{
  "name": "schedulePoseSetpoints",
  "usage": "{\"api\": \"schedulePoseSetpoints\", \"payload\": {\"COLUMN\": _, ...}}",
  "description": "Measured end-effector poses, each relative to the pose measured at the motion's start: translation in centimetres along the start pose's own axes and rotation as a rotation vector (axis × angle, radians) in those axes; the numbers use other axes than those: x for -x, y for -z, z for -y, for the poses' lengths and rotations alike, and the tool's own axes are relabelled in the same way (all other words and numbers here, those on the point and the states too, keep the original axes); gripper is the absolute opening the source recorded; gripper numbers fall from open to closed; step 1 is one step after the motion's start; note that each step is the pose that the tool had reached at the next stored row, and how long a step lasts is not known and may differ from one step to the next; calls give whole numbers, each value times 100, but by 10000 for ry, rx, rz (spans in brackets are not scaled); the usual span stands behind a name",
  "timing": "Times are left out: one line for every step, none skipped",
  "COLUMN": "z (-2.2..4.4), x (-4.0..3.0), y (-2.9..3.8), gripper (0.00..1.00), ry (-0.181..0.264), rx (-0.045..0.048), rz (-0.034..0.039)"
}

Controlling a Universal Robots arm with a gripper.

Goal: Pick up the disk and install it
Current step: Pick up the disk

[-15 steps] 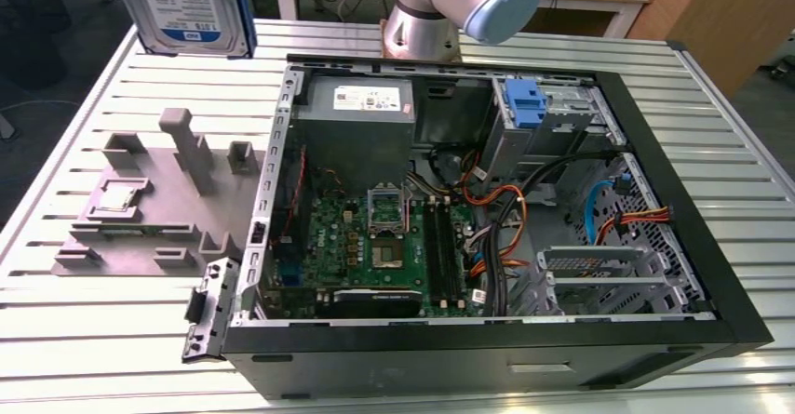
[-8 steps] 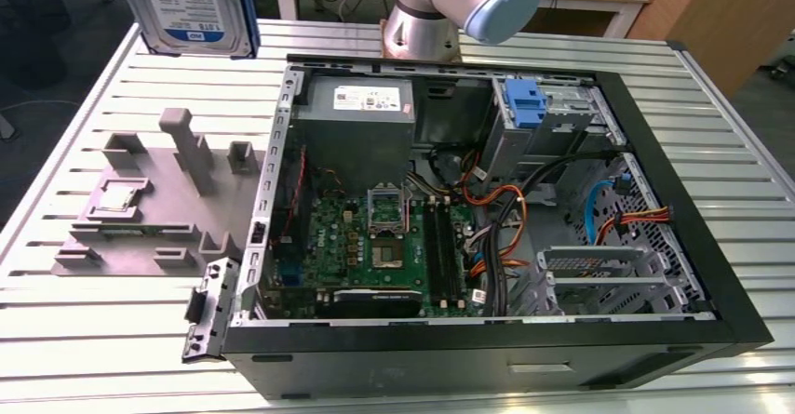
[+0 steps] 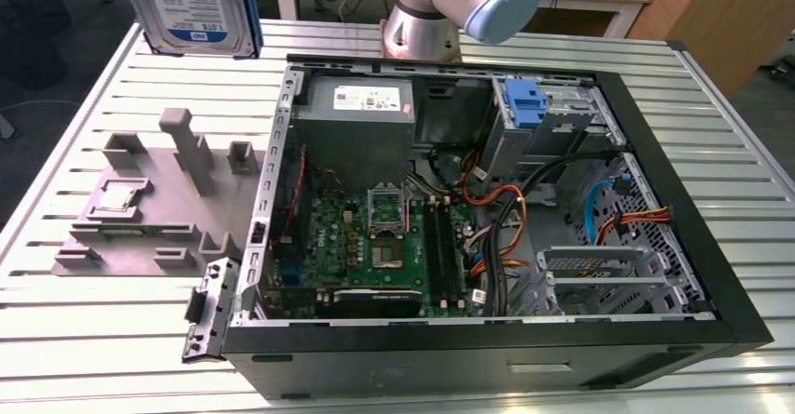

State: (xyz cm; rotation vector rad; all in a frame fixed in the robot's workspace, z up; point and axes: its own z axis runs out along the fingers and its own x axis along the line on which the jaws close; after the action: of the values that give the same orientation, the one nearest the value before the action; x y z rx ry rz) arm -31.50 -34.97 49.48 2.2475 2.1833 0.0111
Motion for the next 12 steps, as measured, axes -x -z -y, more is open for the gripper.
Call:
{"api": "schedulePoseSetpoints", "payload": {"z": -7, "x": 0, "y": 0, "gripper": 37, "ry": 0, "rx": 0, "rz": 0}}
{"api": "schedulePoseSetpoints", "payload": {"z": -13, "x": 0, "y": 0, "gripper": 37, "ry": 0, "rx": 1, "rz": -1}}
{"api": "schedulePoseSetpoints", "payload": {"z": -20, "x": -1, "y": 0, "gripper": 37, "ry": 0, "rx": 0, "rz": -1}}
{"api": "schedulePoseSetpoints", "payload": {"z": -21, "x": -1, "y": -1, "gripper": 37, "ry": -1, "rx": 1, "rz": -1}}
{"api": "schedulePoseSetpoints", "payload": {"z": -28, "x": -1, "y": -1, "gripper": 37, "ry": 0, "rx": 1, "rz": -1}}
{"api": "schedulePoseSetpoints", "payload": {"z": -30, "x": 4, "y": -1, "gripper": 37, "ry": 0, "rx": 1, "rz": -1}}
{"api": "schedulePoseSetpoints", "payload": {"z": -30, "x": 4, "y": -1, "gripper": 37, "ry": 0, "rx": 0, "rz": -1}}
{"api": "schedulePoseSetpoints", "payload": {"z": -31, "x": 5, "y": -1, "gripper": 37, "ry": 0, "rx": 0, "rz": 0}}
{"api": "schedulePoseSetpoints", "payload": {"z": -32, "x": 5, "y": -1, "gripper": 37, "ry": 1, "rx": 0, "rz": -1}}
{"api": "schedulePoseSetpoints", "payload": {"z": -33, "x": 6, "y": -1, "gripper": 37, "ry": 1, "rx": 0, "rz": 0}}
{"api": "schedulePoseSetpoints", "payload": {"z": -35, "x": 6, "y": 0, "gripper": 37, "ry": 0, "rx": 0, "rz": 0}}
{"api": "schedulePoseSetpoints", "payload": {"z": -36, "x": 7, "y": -1, "gripper": 37, "ry": 0, "rx": 0, "rz": 0}}
